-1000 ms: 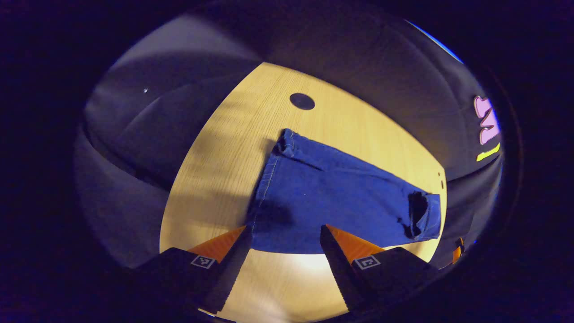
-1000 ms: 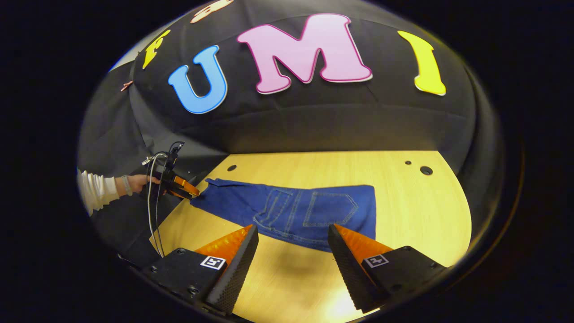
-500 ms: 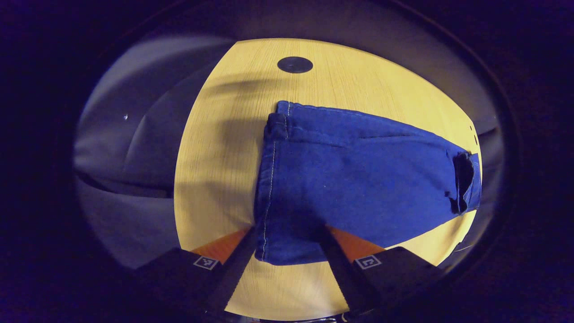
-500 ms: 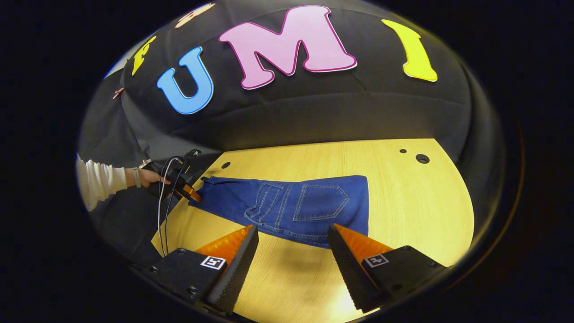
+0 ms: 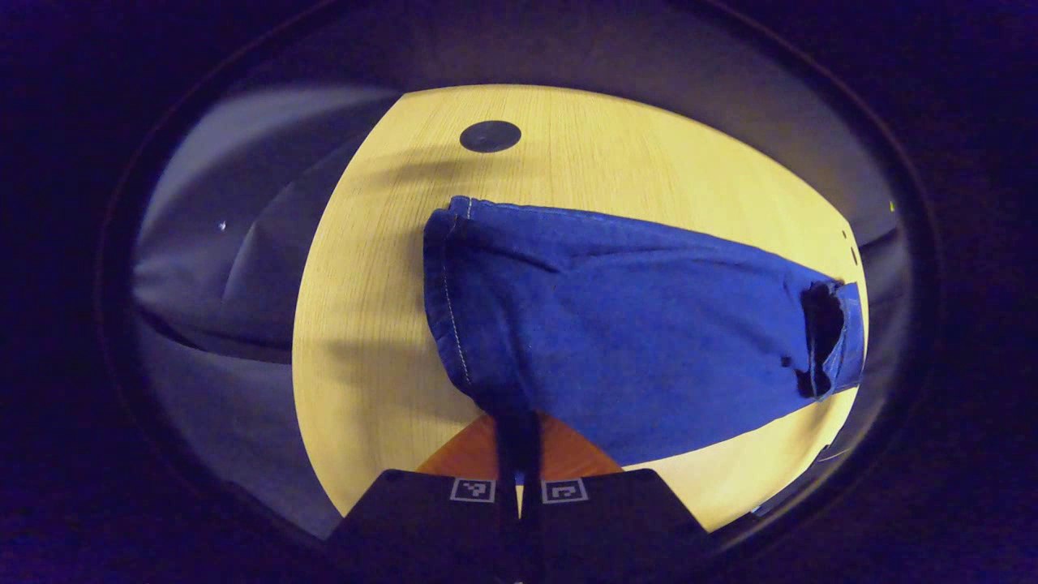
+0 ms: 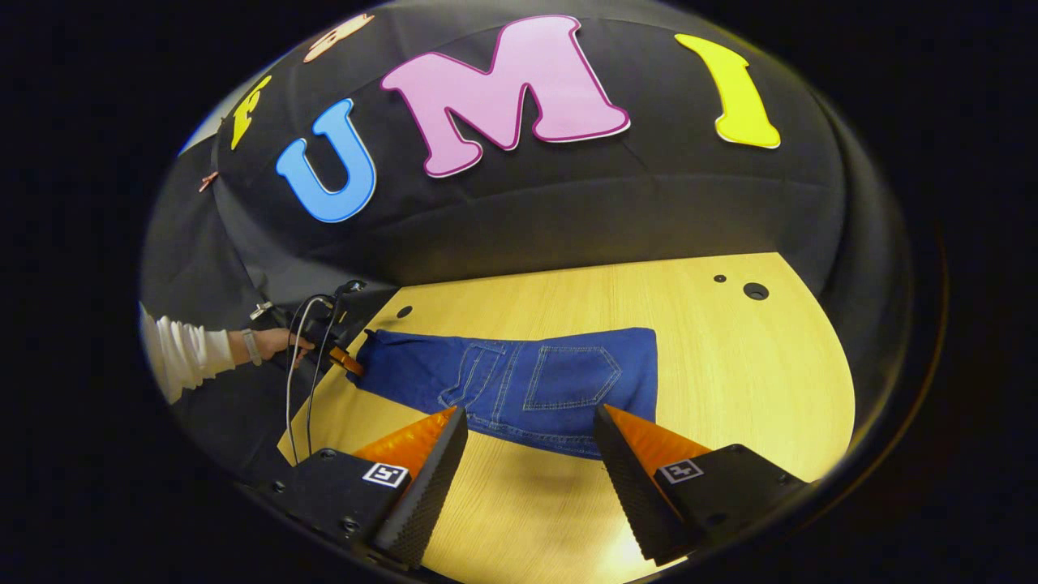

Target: Grasp the waist and the cuffs of the jeans and fold them to make the two legs overlap; first hold the waist and fold one-third of the jeans toward the cuffs, then hold the cuffs and fold the remaining one-third in the same direction to finish folding.

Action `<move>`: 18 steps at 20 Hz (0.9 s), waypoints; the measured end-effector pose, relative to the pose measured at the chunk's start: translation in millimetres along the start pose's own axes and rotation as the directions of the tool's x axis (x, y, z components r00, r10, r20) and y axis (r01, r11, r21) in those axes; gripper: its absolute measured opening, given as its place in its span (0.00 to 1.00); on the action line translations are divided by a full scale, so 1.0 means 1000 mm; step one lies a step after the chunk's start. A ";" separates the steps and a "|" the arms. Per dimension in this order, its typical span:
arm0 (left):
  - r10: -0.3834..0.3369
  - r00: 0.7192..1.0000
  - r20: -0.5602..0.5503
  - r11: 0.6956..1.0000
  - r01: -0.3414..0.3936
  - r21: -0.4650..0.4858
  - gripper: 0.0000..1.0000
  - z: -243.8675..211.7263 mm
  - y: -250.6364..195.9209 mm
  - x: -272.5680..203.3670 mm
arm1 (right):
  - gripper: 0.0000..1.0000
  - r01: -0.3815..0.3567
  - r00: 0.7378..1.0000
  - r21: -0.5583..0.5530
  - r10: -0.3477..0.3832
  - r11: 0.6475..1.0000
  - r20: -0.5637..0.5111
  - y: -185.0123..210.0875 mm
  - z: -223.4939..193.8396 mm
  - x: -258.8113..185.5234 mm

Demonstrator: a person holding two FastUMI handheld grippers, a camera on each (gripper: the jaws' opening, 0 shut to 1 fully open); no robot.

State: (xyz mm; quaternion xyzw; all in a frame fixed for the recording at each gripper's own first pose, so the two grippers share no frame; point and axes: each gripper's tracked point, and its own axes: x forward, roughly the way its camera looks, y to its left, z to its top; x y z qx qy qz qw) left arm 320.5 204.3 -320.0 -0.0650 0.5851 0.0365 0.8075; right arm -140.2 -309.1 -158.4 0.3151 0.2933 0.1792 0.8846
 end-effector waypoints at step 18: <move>-0.621 0.779 0.086 0.761 0.573 0.305 0.06 -0.003 -0.486 -0.123 | 0.95 0.026 0.998 0.063 -0.030 0.998 0.063 -0.058 0.020 -0.039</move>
